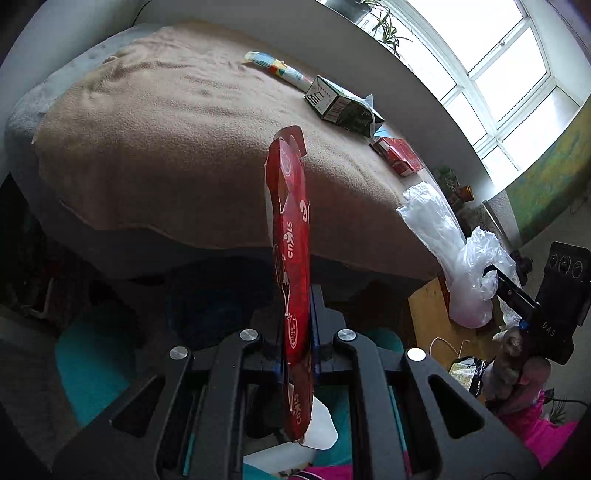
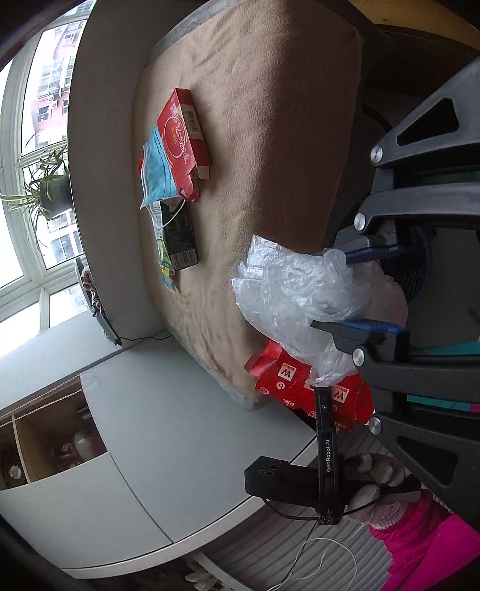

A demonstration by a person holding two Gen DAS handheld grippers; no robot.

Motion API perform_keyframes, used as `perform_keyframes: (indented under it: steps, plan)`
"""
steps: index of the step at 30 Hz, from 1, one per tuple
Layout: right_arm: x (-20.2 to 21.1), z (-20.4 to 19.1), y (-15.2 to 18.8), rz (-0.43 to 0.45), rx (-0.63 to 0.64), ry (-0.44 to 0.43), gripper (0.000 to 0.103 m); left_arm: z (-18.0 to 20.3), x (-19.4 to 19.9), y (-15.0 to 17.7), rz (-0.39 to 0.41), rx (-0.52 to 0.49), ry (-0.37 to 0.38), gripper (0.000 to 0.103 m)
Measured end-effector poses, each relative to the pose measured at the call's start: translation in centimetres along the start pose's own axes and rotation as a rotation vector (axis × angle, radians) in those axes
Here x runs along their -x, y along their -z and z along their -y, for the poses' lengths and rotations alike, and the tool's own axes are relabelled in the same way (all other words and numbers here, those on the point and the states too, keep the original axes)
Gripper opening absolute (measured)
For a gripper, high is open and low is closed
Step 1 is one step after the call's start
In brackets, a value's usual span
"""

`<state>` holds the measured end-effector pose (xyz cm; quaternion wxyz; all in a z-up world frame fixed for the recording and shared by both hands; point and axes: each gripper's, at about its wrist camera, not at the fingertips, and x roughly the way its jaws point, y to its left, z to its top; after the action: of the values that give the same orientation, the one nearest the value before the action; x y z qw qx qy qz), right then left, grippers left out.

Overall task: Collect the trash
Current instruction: 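Carry the red wrapper and clear bag down to the blue basket with both tools, then open both tools over the basket to drop the wrapper and clear bag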

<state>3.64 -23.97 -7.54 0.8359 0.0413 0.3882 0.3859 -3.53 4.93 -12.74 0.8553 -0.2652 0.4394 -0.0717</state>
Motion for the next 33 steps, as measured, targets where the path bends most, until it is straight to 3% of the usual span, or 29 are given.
perform_keyframes:
  steps: [7, 21, 29, 33]
  plan:
    - [-2.2, 0.2, 2.3, -0.079, -0.016, 0.003, 0.026, -1.4, -3.9, 2.2, -0.109, 0.049, 0.002, 0.009]
    - [-8.7, 1.9, 5.5, -0.230, -0.045, 0.059, 0.026, -5.8, -12.4, 4.8, -0.275, 0.091, -0.100, 0.009]
    - [-12.2, 3.1, 6.4, -0.286, -0.070, 0.096, 0.026, -6.3, -15.8, 4.9, -0.299, 0.103, -0.161, 0.009]
    - [-13.7, 3.7, 6.6, -0.294, -0.077, 0.101, 0.031, -7.0, -16.2, 4.4, -0.296, 0.112, -0.186, 0.014]
